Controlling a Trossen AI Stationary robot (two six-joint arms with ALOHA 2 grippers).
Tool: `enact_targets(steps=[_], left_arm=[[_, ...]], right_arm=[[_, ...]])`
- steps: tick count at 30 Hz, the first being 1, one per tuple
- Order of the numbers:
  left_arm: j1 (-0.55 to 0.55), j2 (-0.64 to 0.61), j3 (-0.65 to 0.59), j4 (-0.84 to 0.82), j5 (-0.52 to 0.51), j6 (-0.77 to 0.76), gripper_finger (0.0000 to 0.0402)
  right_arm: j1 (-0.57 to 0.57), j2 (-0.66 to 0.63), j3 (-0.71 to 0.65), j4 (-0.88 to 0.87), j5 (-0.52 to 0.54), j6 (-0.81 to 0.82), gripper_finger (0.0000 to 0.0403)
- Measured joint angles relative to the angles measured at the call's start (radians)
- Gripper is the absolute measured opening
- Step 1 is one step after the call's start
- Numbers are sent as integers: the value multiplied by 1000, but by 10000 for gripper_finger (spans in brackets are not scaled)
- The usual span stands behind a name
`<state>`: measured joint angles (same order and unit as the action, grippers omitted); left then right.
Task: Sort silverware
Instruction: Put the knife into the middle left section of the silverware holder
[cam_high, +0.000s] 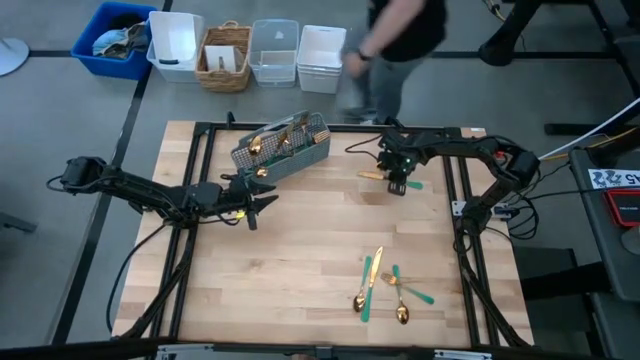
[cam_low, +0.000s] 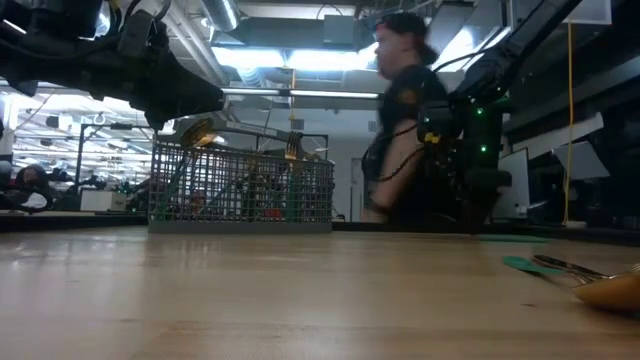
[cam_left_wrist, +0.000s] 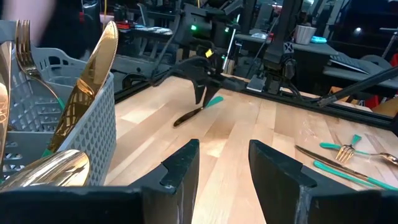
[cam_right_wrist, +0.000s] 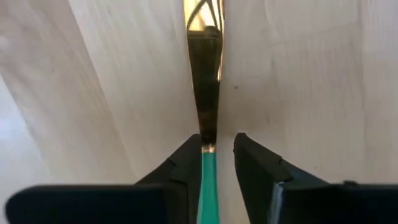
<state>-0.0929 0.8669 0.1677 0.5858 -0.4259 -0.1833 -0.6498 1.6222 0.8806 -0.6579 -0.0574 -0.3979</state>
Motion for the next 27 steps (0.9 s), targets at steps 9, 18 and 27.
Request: enact_targets(steps=[9,18,27], left_arm=[[0,0,0,0,0,3,131],[0,0,0,1,0,7,131],[0,0,0,1,0,7,131]], right_arm=[[-2,0,0,2,-104,27,86],[-5,-1,0,6,-24,27,96],[-4,23,0,7,-62,27,96]])
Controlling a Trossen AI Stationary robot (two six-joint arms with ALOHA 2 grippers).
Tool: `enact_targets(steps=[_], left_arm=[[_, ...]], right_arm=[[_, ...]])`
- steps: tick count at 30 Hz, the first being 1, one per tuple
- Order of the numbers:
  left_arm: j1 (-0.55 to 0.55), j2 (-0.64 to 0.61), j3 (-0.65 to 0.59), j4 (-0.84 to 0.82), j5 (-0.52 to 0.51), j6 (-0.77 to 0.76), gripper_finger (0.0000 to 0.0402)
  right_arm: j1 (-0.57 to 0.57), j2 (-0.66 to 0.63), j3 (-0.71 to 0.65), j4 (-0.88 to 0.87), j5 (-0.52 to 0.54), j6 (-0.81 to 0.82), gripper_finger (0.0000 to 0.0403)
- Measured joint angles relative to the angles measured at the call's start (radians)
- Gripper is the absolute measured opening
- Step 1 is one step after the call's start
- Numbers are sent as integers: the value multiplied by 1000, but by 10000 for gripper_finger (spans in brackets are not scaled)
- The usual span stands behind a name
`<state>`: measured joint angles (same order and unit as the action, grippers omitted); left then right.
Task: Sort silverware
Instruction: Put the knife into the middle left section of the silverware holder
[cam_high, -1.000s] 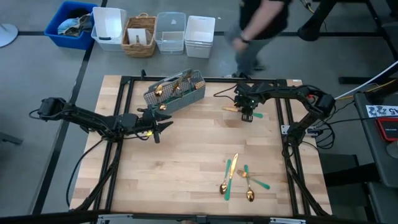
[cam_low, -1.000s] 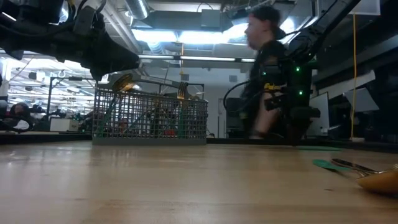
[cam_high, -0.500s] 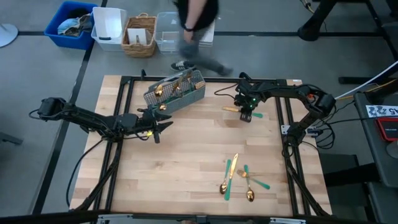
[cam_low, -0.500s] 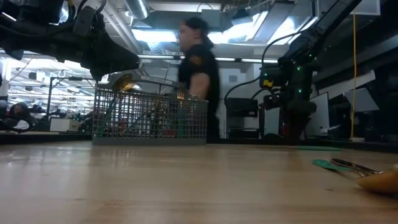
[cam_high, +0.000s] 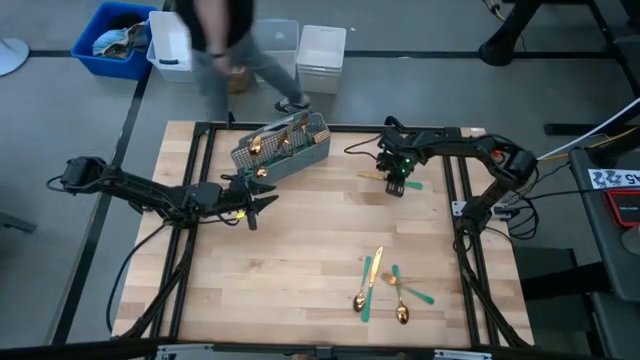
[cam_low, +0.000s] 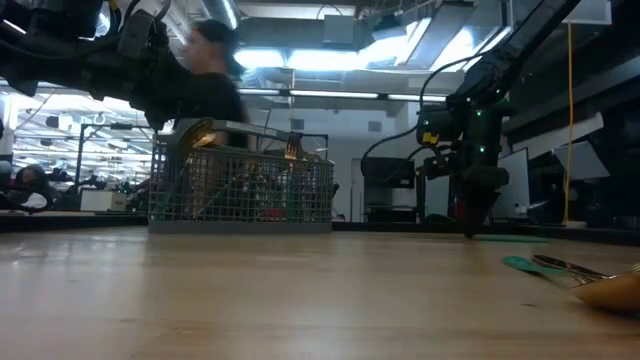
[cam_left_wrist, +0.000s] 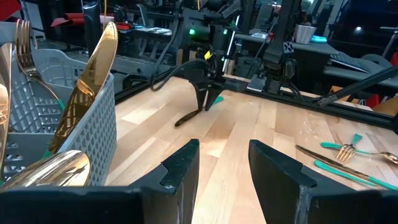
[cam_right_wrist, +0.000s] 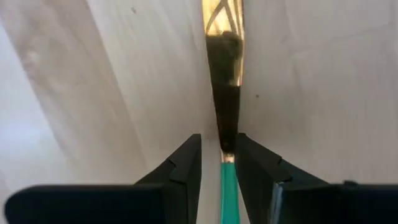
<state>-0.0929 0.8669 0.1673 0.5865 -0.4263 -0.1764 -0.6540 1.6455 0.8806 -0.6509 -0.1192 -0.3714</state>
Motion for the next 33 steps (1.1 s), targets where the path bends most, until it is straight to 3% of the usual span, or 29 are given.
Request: enact_targets(steps=[7,15,26,33], left_arm=[[0,0,0,-1,0,0,131],[0,0,0,-1,0,0,131],[0,0,0,0,0,-20,131],[0,0,0,-1,0,-26,131]], right_arm=[[0,58,4,11,-4,0,93],[20,60,3,13,-39,39,48],[183,63,1,23,99,138,55],[238,63,2,30,111,168,43]])
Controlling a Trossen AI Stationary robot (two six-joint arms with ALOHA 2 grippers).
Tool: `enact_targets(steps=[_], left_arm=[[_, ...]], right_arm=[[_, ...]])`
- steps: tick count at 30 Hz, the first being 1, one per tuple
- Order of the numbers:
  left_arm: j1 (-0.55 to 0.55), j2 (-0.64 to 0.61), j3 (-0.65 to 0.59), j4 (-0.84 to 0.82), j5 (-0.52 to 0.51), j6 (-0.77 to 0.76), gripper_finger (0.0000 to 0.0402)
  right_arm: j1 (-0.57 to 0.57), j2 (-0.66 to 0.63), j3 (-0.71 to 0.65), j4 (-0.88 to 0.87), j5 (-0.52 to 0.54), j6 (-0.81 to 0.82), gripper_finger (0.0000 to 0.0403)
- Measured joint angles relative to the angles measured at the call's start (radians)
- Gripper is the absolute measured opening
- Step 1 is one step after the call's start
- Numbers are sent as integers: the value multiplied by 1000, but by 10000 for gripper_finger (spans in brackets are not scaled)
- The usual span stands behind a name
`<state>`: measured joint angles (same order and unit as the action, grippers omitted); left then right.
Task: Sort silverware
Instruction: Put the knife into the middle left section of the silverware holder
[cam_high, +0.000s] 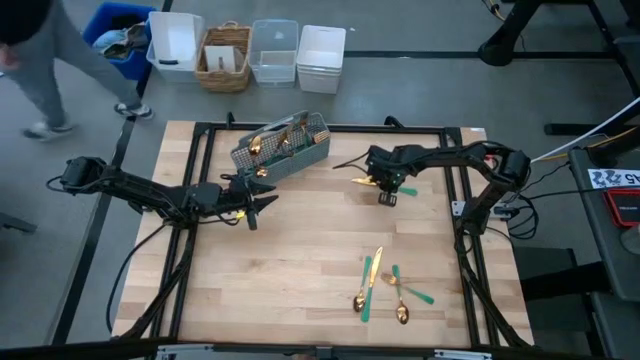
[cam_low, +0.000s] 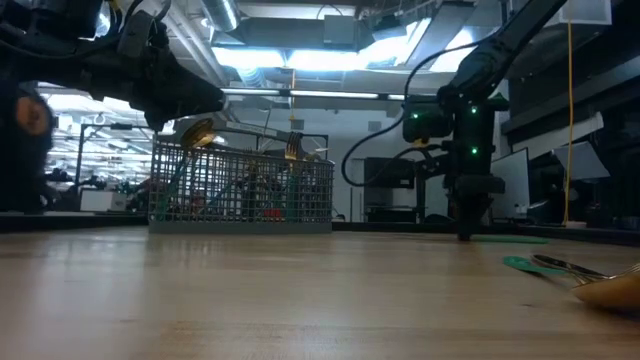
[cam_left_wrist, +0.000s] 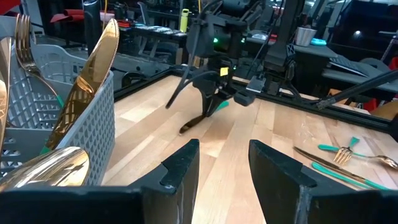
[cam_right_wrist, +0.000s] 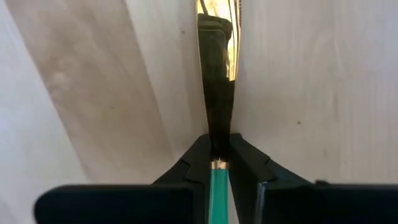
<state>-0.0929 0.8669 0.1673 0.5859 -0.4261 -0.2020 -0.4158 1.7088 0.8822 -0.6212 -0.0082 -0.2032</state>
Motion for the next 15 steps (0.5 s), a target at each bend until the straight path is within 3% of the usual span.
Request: enact_targets(steps=[15], left_arm=[[0,0,0,0,0,0,131]], right_arm=[[3,2,10,-15,-68,54,45]])
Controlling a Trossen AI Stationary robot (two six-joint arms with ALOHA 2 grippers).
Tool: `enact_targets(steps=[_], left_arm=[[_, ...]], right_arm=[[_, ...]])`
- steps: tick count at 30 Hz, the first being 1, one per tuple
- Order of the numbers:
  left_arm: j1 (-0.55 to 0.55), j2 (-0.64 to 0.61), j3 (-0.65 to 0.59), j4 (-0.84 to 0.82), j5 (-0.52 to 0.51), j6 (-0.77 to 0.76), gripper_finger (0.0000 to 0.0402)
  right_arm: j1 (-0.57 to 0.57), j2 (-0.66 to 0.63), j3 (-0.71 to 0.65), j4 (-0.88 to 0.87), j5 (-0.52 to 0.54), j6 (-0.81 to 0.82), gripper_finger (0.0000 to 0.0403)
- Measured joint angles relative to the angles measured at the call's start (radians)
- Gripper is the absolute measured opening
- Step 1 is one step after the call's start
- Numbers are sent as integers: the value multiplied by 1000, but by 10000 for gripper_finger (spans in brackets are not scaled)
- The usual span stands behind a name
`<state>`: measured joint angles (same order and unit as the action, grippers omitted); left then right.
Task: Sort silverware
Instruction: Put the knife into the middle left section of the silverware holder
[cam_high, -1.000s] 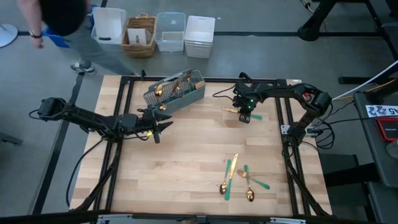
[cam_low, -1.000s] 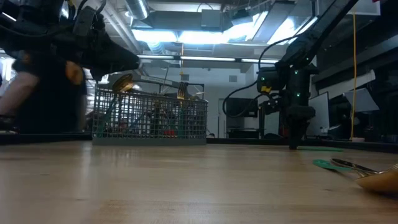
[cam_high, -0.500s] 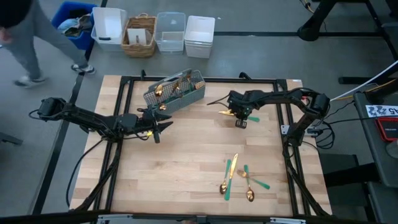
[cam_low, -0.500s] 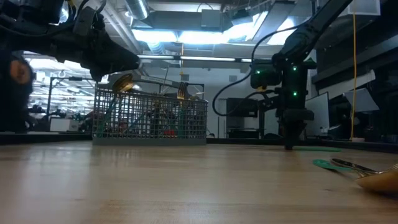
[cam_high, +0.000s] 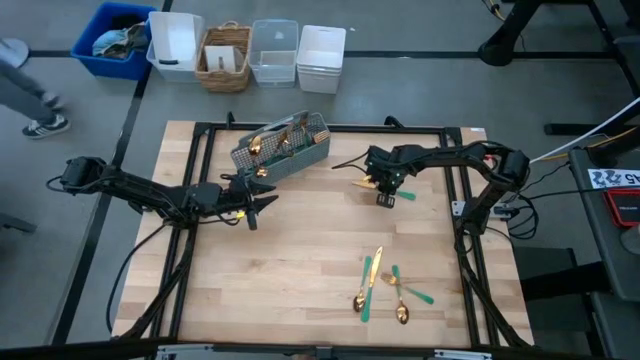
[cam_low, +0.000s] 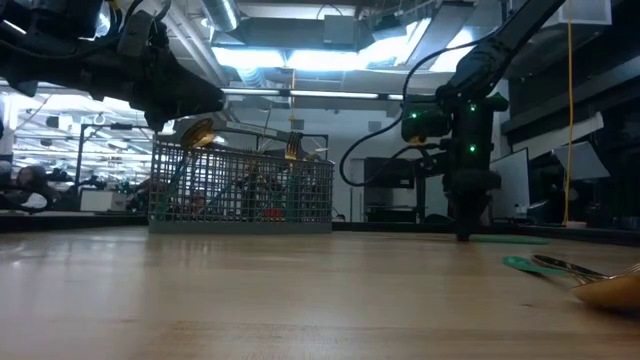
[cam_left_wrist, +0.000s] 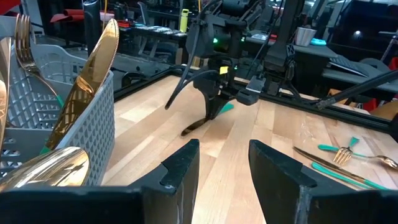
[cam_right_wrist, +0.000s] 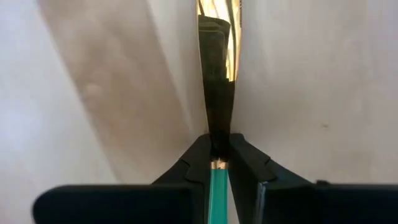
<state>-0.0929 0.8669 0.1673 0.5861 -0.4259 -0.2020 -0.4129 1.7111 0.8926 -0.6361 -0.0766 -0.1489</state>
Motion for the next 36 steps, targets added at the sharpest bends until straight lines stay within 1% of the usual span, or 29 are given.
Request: enact_targets(steps=[9,14,17,18,23,28,32,36], left_arm=[[0,0,0,0,0,-1,131],[0,17,0,1,0,-35,131],[0,48,0,2,0,-56,131],[0,59,0,2,0,-60,131],[0,118,0,16,0,-90,131],[0,174,0,96,0,-87,131],[0,189,0,125,18,-83,131],[0,178,0,177,52,-51,131]], right_arm=[[2,1,5,11,-154,29,46],[6,6,1,38,-357,49,46],[6,7,0,102,-486,52,46],[7,7,1,129,-509,61,46],[4,6,1,230,-581,96,46],[4,4,2,307,-663,97,46],[3,3,2,398,-722,97,46],[3,3,3,551,-792,100,46]])
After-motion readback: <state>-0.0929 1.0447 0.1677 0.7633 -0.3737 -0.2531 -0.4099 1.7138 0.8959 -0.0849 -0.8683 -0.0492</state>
